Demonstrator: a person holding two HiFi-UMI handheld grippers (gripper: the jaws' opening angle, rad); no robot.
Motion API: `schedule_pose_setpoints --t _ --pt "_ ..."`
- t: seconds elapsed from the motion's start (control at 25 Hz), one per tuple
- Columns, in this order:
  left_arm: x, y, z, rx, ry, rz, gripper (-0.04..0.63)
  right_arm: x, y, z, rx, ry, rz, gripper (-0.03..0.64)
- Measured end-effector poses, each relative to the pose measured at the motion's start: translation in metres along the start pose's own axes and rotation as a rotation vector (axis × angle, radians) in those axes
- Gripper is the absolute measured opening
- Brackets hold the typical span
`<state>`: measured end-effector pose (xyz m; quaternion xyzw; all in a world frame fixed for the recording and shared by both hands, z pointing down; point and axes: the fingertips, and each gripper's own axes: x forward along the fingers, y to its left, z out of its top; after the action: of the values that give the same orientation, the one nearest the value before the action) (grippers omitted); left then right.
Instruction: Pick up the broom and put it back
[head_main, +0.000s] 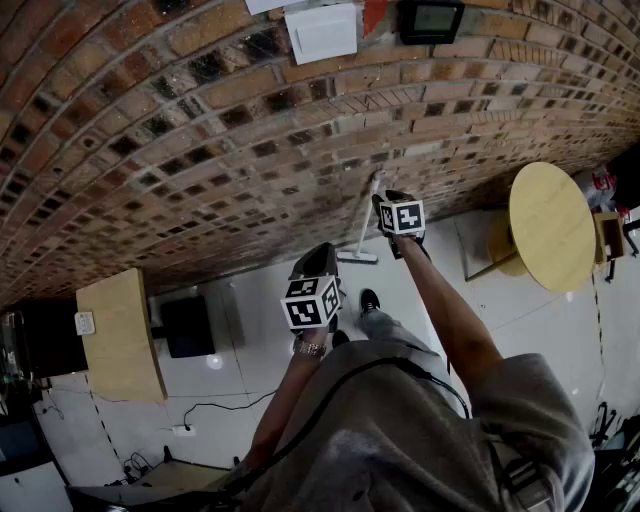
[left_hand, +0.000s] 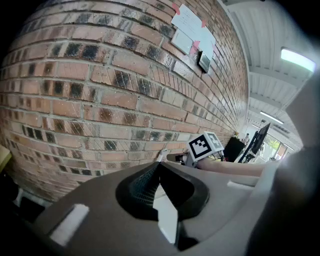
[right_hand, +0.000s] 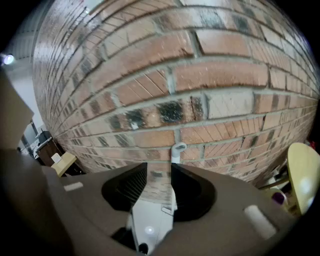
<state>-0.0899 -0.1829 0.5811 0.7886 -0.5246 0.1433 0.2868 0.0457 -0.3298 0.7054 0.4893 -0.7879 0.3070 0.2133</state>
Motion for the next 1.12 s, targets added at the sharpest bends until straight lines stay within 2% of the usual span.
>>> schedule_pose_setpoints --t 0.16,0.32,0.48,0.56,0.64,0.84,1.12 --pt "0.021 0.003 0.000 -0.028 0.013 0.034 -0.029 0.053 -0.051 -0.010 -0.019 0.121 -0.032 0.164" --pt "0.032 0.011 0.002 -0.044 0.023 0.061 -0.028 0.087 -0.063 -0.014 -0.048 0.178 -0.025 0.164" --pt "0.037 0.021 0.005 -0.060 0.026 0.083 -0.028 0.101 -0.066 -0.004 -0.005 0.155 -0.038 0.161" --pt "0.038 0.026 0.007 -0.064 0.023 0.091 -0.028 0.101 -0.073 -0.002 0.019 0.148 -0.082 0.111" --pt "0.039 0.029 0.008 -0.064 0.023 0.094 -0.028 0.100 -0.076 -0.002 0.035 0.137 -0.097 0.098" --pt "0.038 0.029 0.009 -0.045 0.025 0.078 -0.028 0.090 -0.066 -0.007 -0.029 0.111 -0.067 0.094" --pt "0.016 0.021 0.000 -0.007 0.016 0.031 -0.028 0.042 -0.023 -0.051 -0.104 0.034 -0.014 0.094"
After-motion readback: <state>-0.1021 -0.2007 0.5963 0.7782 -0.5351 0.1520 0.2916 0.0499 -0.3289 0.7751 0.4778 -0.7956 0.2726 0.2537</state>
